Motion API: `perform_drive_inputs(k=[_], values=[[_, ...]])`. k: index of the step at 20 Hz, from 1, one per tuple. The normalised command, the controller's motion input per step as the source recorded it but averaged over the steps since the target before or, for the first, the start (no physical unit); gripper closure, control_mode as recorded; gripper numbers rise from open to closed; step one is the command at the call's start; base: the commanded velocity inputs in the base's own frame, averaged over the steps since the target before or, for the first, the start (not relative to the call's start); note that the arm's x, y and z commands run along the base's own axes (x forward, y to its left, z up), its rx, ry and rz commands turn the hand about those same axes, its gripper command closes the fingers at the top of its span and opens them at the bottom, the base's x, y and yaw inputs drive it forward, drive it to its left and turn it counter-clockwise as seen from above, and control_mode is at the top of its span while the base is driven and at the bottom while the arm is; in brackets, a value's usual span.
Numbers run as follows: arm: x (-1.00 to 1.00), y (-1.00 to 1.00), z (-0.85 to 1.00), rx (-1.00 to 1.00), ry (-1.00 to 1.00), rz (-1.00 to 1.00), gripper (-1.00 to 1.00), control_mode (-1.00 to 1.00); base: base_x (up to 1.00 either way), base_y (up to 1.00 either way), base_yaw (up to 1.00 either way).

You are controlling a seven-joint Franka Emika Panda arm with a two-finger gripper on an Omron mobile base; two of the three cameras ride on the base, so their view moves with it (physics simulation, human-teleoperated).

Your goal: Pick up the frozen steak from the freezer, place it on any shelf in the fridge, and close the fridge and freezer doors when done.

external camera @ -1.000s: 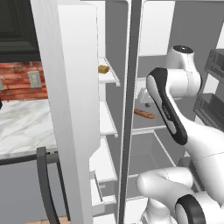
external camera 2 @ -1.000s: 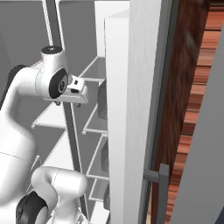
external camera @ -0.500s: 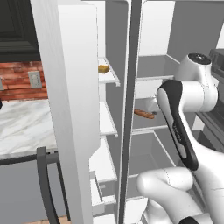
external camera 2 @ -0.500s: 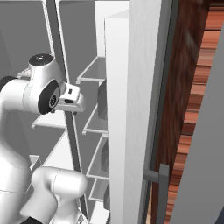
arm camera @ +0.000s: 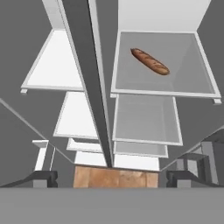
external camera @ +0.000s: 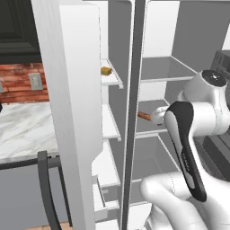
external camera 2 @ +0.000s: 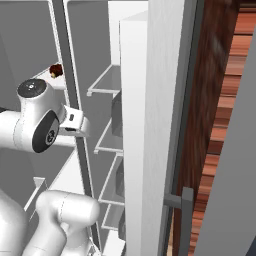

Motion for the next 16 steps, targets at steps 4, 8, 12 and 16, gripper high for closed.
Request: perform_drive_inputs(k=[4,8,12,16], values=[[0.0,0.36,0.0,0.0,-0.01,0.0,-1.0,-1.0,0.0,0.0,0.0],[0.0,0.37,0.0,0.0,0.0,0.0,-1.0,-1.0,0.0,0.0,0.0],[0.04,0.3,0.0,0.0,0.0,0.0,-1.0,-1.0,0.0,0.0,0.0],[0.03,0.18,0.0,0.0,0.0,0.0,-1.0,-1.0,0.0,0.0,0.0]])
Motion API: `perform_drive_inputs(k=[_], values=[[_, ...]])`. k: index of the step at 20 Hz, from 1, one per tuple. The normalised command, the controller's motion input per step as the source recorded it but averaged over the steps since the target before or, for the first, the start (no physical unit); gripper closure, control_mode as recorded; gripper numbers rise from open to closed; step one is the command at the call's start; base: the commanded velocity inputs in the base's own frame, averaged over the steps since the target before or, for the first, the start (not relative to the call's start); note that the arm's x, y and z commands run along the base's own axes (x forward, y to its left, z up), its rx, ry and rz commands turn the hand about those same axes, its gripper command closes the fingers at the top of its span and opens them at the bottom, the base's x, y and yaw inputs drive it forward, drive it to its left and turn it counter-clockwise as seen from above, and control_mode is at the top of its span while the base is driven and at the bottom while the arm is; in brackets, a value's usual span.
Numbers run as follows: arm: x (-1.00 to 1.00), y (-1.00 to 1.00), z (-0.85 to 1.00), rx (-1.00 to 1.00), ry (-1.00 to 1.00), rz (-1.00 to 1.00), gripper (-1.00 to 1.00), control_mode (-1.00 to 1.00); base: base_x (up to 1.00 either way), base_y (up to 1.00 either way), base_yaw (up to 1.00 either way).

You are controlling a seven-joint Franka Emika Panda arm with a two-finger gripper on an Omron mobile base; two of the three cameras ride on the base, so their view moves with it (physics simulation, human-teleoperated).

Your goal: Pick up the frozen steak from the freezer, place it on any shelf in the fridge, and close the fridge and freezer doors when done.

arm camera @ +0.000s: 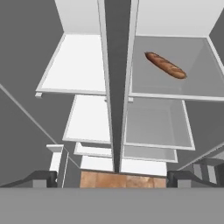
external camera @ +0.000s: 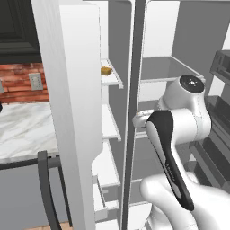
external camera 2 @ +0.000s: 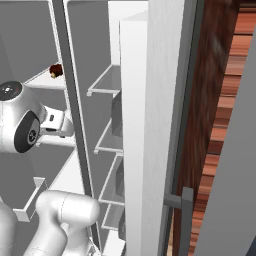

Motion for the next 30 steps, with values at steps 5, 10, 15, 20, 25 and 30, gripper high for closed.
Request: perform_drive_inputs(k=[5,10,15,20,25,30], values=[[0.0,0.0,0.0,0.0,0.0,0.0,-1.0,-1.0,0.0,0.0,0.0],[0.0,0.0,0.0,0.0,0.0,0.0,-1.0,-1.0,0.0,0.0,0.0],[0.0,0.0,0.0,0.0,0.0,0.0,-1.0,-1.0,0.0,0.0,0.0],[0.0,0.0,0.0,0.0,0.0,0.0,-1.0,-1.0,0.0,0.0,0.0],[0.0,-0.05,0.0,0.0,0.0,0.0,-1.0,-1.0,0.0,0.0,0.0],[0.0,-0.06,0.0,0.01,0.0,0.0,-1.0,-1.0,0.0,0.0,0.0]])
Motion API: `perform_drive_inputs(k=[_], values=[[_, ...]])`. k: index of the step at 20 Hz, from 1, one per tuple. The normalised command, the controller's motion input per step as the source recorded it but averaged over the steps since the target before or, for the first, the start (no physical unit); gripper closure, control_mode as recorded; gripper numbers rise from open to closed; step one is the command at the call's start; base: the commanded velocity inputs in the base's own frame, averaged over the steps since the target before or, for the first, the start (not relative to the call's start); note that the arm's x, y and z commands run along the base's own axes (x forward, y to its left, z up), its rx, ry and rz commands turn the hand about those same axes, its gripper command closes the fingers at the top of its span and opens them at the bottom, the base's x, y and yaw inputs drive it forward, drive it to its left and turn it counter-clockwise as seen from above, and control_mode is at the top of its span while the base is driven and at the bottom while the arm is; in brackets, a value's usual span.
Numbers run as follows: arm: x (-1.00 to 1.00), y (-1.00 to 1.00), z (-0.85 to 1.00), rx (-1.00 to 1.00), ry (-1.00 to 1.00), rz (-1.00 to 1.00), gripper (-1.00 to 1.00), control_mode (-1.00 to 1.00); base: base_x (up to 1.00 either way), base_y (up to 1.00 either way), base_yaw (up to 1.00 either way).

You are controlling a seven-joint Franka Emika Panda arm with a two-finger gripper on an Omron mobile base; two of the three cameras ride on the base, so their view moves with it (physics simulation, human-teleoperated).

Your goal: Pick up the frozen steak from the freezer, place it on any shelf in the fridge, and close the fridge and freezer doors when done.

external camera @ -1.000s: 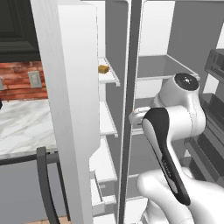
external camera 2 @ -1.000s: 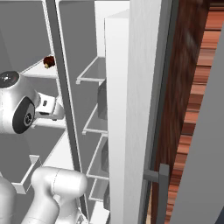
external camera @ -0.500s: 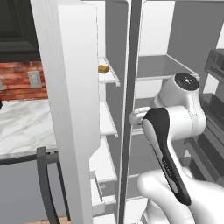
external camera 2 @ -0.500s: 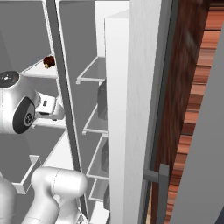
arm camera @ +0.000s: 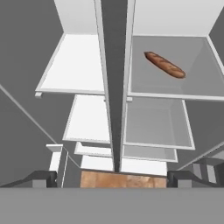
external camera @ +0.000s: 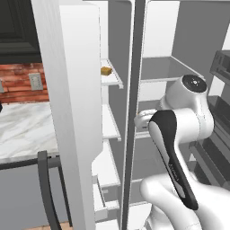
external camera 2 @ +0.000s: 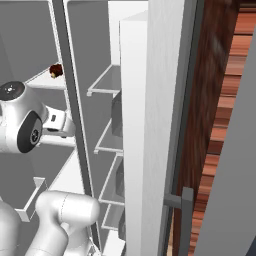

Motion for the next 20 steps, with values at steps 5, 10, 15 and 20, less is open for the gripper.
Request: perform_drive_inputs(k=[5,10,15,20], values=[[0.0,0.0,0.0,0.01,0.0,0.0,-1.0,1.0,0.0,0.0,0.0],[0.0,0.0,0.0,0.0,0.0,0.0,-1.0,1.0,0.0,0.1,0.0],[0.0,0.0,0.0,0.0,0.0,0.0,-1.0,1.0,0.03,0.16,0.0],[0.0,0.0,0.0,0.0,0.0,0.0,-1.0,1.0,0.11,0.27,0.0]])
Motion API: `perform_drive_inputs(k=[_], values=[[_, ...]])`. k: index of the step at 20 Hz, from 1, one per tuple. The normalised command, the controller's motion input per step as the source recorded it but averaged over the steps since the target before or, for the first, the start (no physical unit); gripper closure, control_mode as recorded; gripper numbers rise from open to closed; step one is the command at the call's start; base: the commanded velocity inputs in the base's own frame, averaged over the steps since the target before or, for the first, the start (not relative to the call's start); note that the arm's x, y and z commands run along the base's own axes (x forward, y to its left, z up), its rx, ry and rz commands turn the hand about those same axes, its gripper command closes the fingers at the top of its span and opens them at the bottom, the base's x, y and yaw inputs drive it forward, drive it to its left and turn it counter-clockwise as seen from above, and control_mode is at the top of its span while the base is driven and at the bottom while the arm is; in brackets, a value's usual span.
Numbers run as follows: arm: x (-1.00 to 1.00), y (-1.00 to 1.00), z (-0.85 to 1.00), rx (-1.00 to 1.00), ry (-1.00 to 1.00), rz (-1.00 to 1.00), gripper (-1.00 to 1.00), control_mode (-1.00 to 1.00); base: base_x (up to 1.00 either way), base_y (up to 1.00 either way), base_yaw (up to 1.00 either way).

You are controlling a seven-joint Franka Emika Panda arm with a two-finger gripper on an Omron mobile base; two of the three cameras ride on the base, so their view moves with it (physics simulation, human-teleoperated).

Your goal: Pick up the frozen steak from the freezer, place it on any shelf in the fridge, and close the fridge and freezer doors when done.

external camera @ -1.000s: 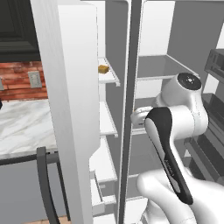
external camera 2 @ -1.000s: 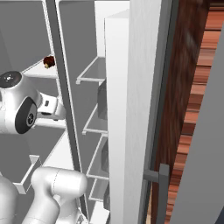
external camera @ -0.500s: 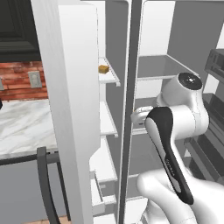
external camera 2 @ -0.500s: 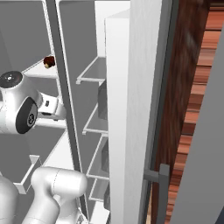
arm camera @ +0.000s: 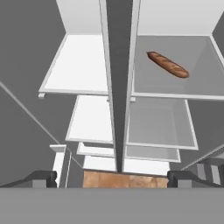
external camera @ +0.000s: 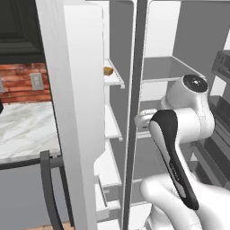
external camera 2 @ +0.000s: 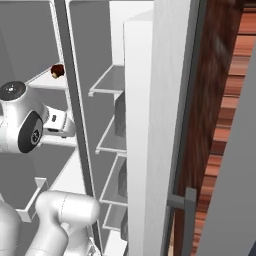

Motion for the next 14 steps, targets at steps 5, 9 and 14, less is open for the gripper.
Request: perform_drive_inputs(k=[5,9,14], values=[[0.0,0.0,0.0,0.0,0.0,0.0,-1.0,1.0,0.23,0.13,0.0],[0.0,0.0,0.0,0.0,0.0,0.0,-1.0,1.0,0.36,0.04,0.0],[0.0,0.0,0.0,0.0,0.0,0.0,-1.0,1.0,0.38,0.21,0.0]])
